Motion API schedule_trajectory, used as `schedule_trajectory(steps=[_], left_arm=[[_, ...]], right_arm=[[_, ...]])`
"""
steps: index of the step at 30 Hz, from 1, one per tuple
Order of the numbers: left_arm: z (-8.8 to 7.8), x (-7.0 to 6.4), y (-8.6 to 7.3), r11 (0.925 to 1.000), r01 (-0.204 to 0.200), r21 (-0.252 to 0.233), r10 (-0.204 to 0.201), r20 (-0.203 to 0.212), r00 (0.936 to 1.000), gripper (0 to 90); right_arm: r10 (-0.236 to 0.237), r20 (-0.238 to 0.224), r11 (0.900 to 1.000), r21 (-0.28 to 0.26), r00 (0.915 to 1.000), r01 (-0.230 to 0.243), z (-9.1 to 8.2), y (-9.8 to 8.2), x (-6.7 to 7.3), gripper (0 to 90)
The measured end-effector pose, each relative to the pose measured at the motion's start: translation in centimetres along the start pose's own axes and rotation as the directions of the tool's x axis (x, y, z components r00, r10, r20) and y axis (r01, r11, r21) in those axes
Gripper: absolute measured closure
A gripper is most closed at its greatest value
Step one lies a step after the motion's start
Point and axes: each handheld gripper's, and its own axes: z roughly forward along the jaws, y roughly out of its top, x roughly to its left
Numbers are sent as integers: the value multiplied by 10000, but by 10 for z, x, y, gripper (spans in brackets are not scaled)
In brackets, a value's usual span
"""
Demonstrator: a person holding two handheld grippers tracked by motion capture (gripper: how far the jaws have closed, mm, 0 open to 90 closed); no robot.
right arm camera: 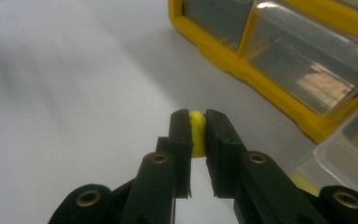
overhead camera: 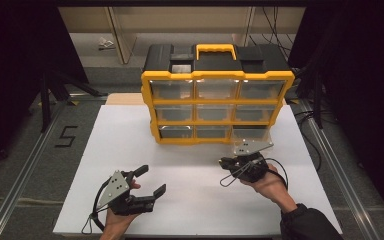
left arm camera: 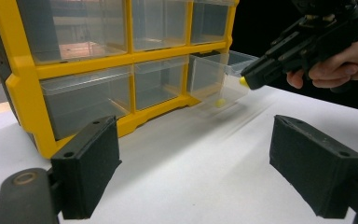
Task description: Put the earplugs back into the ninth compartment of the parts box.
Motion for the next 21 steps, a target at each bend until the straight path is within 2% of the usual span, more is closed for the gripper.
schedule_trajectory(steps=[7, 14, 21], left_arm=[[0, 0, 0, 10000, 0, 10, 0, 2, 10000, 157], [0, 0, 0, 10000, 2, 14, -2, 7, 10000, 156], [1, 0, 0, 10000, -2, 13, 2, 5, 10000, 156]], right_arm=[[515, 339, 9965, -681, 9981, -491, -11, 2, -11, 815], [923, 730, 9899, -1142, 9931, -836, -18, 2, -21, 815], [1504, 1260, 9796, -1530, 9806, -1306, -26, -2, -38, 815]])
